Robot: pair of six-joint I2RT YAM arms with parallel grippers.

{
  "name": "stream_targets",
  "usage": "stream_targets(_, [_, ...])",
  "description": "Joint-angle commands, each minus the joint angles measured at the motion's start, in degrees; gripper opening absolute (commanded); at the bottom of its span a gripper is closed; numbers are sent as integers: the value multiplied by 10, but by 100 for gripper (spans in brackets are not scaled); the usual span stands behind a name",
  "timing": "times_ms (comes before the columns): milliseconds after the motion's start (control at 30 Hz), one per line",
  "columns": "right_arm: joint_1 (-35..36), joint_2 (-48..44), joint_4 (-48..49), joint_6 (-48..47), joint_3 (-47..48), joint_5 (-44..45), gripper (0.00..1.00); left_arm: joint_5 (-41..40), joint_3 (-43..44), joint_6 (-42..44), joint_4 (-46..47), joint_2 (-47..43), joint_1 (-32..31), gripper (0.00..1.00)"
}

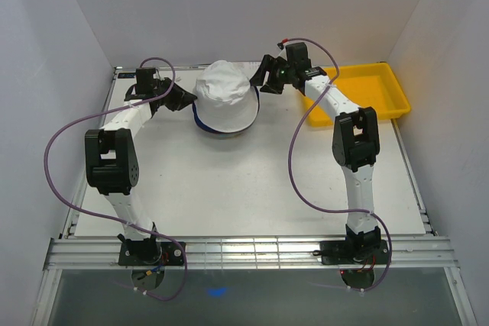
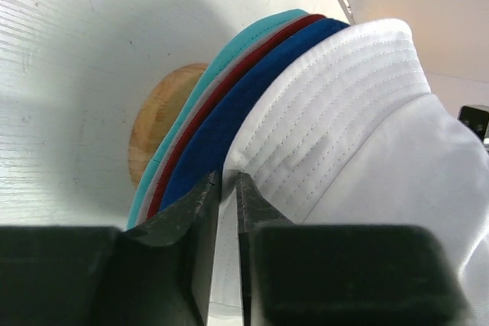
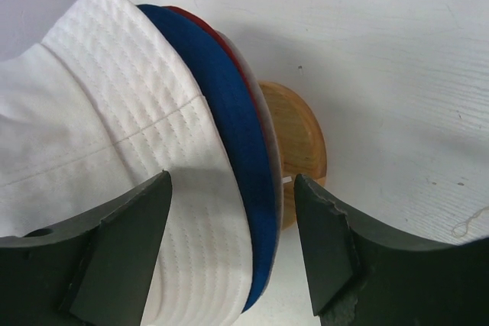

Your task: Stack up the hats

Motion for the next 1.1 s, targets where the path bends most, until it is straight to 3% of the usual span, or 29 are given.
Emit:
stream_targets(0, [8, 2, -8, -11, 41, -4, 71, -9, 11, 17, -5, -38, -3, 32])
stream_targets(100, [3, -1, -8, -9, 51, -4, 71, -10, 18, 24, -11, -48, -2, 43])
stream_targets(233, [-1, -5, -8, -3, 62, -8, 71, -15, 29, 30, -23, -59, -1, 50])
stream_targets(767, [-39, -62, -4, 9, 49, 9, 72, -37, 47, 77, -53, -116, 5, 58])
stream_targets(1067, [-71, -208, -2, -26, -54, 19, 74, -9, 71, 128, -83, -170, 5, 58])
